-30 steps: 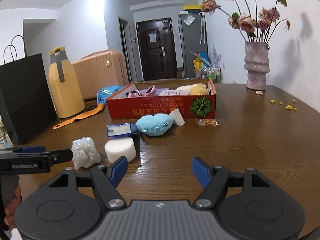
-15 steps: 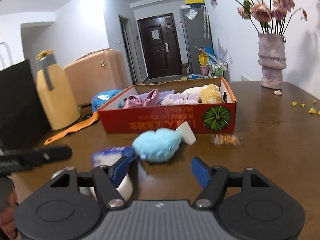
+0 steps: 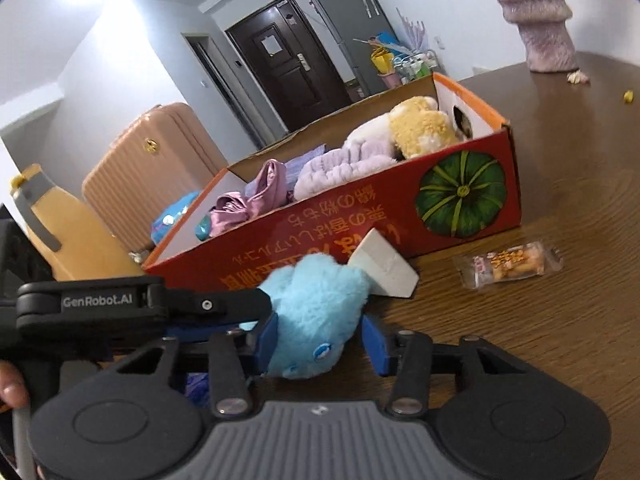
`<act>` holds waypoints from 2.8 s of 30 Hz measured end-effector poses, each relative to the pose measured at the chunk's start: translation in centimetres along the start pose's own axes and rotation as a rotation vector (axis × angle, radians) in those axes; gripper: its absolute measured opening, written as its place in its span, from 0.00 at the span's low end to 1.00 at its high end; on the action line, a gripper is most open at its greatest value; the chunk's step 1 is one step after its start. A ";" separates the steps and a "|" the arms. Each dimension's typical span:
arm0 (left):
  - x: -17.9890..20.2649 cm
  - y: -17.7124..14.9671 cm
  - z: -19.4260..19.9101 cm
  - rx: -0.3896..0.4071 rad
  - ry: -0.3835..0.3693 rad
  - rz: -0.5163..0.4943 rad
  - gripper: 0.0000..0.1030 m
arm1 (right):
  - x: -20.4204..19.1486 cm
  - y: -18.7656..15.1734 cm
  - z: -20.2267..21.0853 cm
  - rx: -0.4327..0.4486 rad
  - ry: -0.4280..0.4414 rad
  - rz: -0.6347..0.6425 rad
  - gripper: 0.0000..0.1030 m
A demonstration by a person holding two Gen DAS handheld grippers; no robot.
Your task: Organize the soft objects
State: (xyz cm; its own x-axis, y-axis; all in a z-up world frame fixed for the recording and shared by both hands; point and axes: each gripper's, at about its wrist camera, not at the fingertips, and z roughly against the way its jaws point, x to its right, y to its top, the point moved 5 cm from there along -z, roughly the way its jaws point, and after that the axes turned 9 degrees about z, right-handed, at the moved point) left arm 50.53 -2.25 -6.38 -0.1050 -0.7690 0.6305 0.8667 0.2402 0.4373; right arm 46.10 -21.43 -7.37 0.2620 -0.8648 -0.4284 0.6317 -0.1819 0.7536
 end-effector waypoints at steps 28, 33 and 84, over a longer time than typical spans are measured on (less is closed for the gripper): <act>9.7 -12.1 12.0 0.224 -0.135 -0.057 0.33 | -3.9 -3.9 17.8 0.158 0.111 0.039 0.28; 10.4 -12.1 12.3 0.222 -0.160 -0.052 0.33 | -3.6 -3.6 19.2 0.179 0.113 0.037 0.28; 6.9 -4.8 18.5 0.601 0.325 -0.346 0.90 | -6.6 9.7 14.9 0.163 -0.116 0.499 0.70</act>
State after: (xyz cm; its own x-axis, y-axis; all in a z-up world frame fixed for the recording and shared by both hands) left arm 36.60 2.25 7.78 -0.0927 -0.9723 0.2148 0.3868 0.1636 0.9075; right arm 39.60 -24.44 10.19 0.4130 -0.9092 0.0526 0.3270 0.2019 0.9232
